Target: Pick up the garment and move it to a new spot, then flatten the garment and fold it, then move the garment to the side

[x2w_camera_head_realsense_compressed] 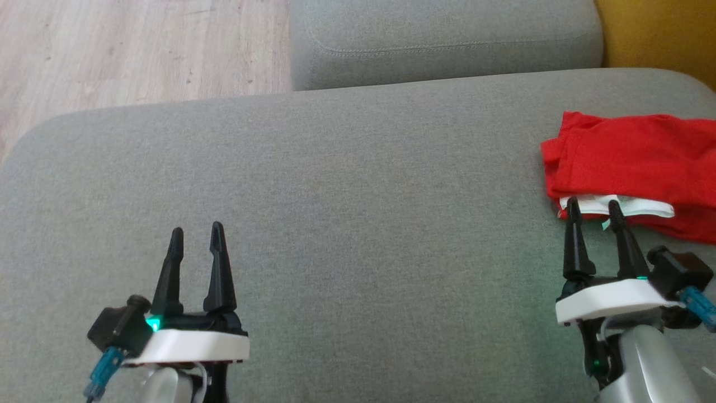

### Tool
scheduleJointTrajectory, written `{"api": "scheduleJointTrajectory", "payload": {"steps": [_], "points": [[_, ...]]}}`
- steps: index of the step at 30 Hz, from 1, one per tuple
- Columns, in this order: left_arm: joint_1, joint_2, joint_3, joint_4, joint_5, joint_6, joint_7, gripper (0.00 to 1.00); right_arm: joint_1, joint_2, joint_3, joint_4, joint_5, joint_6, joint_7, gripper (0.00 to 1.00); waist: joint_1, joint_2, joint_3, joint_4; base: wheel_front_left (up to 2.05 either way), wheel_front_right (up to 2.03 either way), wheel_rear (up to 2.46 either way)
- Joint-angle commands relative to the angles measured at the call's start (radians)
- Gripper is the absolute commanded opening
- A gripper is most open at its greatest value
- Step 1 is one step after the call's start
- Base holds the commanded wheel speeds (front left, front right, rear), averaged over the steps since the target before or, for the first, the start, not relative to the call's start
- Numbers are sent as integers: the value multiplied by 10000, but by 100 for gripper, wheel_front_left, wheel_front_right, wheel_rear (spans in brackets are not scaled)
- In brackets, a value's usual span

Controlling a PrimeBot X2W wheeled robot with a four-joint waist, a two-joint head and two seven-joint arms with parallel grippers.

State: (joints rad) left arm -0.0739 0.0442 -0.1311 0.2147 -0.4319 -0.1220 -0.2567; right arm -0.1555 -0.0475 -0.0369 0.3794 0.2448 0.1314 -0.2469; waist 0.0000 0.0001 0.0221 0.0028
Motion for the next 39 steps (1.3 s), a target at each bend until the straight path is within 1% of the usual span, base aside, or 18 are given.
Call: {"api": "scheduleJointTrajectory", "payload": {"steps": [1, 4, 5, 10, 39], "points": [[-335, 60, 351, -318, -62, 74, -51, 100, -450, -28, 308, -216, -13, -7, -98, 100, 0, -1, -20, 8, 0, 0, 0], [-326, 60, 395, -394, -98, 75, -51, 100, -453, -28, 338, -198, 19, -7, -104, 100, 0, -1, -10, 13, 0, 0, 0], [2, 0, 33, -37, -20, 2, 0, 0, -1, 0, 47, 95, 6, 0, 1, 0, 0, -1, -14, 12, 0, 0, 0], [226, -9, 10, 524, -68, -10, 21, 0, 274, 32, 29, 652, 62, 0, 32, 0, 0, -1, -15, 11, 0, 0, 0], [90, 37, 560, 476, -2921, -28, 878, 0, 332, 18, -158, 161, 3337, -2, 888, 0, 0, -1, -57, 2, 0, 0, 0]]}}
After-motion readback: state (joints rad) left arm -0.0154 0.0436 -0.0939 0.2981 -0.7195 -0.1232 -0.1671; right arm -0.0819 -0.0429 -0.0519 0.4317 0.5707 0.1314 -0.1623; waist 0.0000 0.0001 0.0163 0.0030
